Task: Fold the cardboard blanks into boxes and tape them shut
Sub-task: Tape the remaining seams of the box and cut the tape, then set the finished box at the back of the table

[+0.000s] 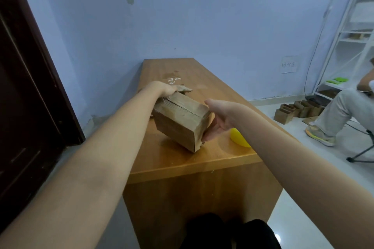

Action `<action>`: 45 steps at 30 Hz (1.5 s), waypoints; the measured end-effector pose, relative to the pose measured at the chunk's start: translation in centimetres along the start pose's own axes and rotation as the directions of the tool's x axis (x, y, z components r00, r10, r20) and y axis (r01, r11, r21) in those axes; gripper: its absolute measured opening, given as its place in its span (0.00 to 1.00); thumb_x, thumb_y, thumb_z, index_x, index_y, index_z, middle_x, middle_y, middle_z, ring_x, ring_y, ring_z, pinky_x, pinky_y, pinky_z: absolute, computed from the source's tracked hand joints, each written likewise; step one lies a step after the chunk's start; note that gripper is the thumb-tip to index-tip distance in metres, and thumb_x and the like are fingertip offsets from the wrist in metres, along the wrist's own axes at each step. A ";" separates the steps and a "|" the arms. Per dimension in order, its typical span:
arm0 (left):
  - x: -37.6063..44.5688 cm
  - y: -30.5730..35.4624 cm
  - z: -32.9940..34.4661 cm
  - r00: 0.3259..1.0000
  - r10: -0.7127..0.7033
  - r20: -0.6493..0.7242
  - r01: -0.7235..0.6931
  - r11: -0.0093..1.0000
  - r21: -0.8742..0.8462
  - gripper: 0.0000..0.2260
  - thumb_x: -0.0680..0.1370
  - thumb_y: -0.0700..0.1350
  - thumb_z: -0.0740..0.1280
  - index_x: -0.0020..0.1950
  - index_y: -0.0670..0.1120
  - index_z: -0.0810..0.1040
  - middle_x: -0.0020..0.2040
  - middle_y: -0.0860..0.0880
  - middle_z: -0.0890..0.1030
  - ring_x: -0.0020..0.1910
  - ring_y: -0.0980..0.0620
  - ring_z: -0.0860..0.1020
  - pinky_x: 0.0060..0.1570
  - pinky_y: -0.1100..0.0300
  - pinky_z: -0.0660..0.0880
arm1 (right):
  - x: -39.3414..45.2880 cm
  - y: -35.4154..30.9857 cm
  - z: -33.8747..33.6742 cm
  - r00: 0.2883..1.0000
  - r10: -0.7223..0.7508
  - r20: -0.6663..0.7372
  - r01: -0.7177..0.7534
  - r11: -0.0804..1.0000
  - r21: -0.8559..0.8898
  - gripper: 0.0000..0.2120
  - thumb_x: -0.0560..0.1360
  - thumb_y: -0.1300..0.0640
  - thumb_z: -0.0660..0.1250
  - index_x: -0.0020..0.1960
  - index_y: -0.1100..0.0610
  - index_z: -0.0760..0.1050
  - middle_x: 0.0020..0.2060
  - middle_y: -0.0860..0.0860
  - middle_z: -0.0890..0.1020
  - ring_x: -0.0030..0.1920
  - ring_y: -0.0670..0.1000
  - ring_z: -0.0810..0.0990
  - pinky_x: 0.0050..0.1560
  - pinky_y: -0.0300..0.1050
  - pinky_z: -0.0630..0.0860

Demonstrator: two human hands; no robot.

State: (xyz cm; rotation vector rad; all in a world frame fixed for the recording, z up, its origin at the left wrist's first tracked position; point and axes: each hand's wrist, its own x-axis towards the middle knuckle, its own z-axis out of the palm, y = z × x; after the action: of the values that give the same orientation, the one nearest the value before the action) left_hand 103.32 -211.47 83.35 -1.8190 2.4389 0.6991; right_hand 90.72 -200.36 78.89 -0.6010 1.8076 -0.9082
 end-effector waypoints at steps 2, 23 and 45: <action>-0.7 0.1 -0.4 1.000 0.005 -0.019 -0.005 1.000 -0.015 0.32 0.78 0.65 0.49 0.73 0.44 0.62 0.70 0.39 0.66 0.66 0.39 0.69 0.67 0.48 0.66 | 0.0 -0.3 0.1 0.999 0.006 -0.035 -0.005 1.000 0.015 0.29 0.81 0.43 0.50 0.75 0.58 0.51 0.59 0.72 0.73 0.49 0.72 0.79 0.31 0.58 0.81; -1.8 -2.3 -0.6 0.968 0.115 0.225 0.004 0.883 -0.469 0.22 0.73 0.45 0.72 0.63 0.40 0.70 0.60 0.39 0.75 0.56 0.41 0.78 0.55 0.49 0.77 | -0.4 -1.7 -2.7 0.958 -0.228 -0.172 0.224 0.974 -0.043 0.20 0.73 0.69 0.67 0.63 0.65 0.68 0.57 0.61 0.75 0.52 0.62 0.80 0.50 0.58 0.80; 9.2 8.8 10.7 0.920 0.156 -0.360 -0.235 0.954 -0.187 0.23 0.73 0.45 0.72 0.63 0.41 0.68 0.58 0.43 0.75 0.56 0.43 0.75 0.42 0.56 0.72 | 11.6 0.1 -9.9 0.684 -0.451 -0.573 0.413 0.887 -0.205 0.22 0.73 0.69 0.64 0.64 0.57 0.64 0.53 0.53 0.75 0.54 0.55 0.77 0.55 0.49 0.78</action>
State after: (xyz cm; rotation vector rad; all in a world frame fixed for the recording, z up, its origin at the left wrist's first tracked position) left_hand 89.71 -213.99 74.15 -1.9337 2.9093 0.7569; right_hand 77.04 -205.76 74.70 -0.8707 2.3228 -1.5112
